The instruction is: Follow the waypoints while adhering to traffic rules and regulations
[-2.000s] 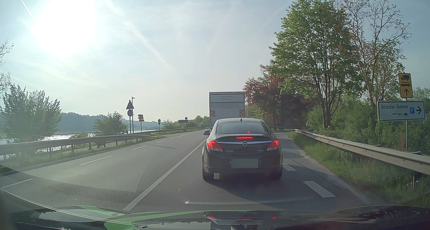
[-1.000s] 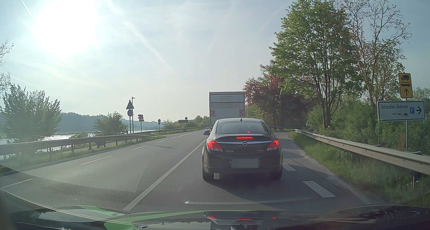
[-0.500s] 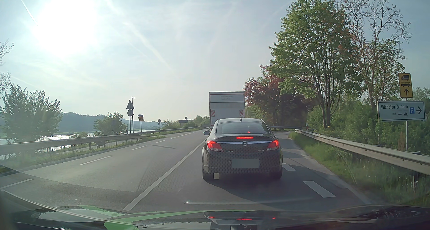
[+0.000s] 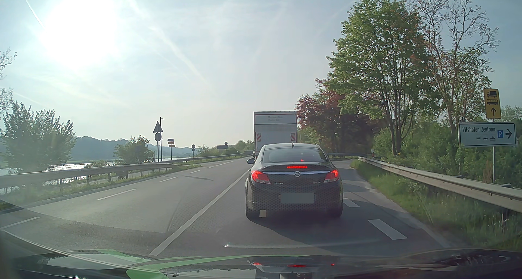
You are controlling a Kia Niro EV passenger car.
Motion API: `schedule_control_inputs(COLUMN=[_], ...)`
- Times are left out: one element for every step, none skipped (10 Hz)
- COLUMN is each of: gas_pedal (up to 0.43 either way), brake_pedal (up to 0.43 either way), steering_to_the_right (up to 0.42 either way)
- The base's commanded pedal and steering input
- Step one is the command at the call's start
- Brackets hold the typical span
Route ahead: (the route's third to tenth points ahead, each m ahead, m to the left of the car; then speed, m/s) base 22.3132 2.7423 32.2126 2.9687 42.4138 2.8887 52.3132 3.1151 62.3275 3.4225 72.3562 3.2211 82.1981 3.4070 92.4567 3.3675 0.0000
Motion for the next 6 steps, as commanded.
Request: schedule_control_inputs(gas_pedal=[0.000, 0.000, 0.000, 0.000, 0.000, 0.000], brake_pedal=[0.274, 0.274, 0.280, 0.280, 0.274, 0.280], steering_to_the_right=[0.004, 0.004, 0.004, 0.004, 0.004, 0.004])
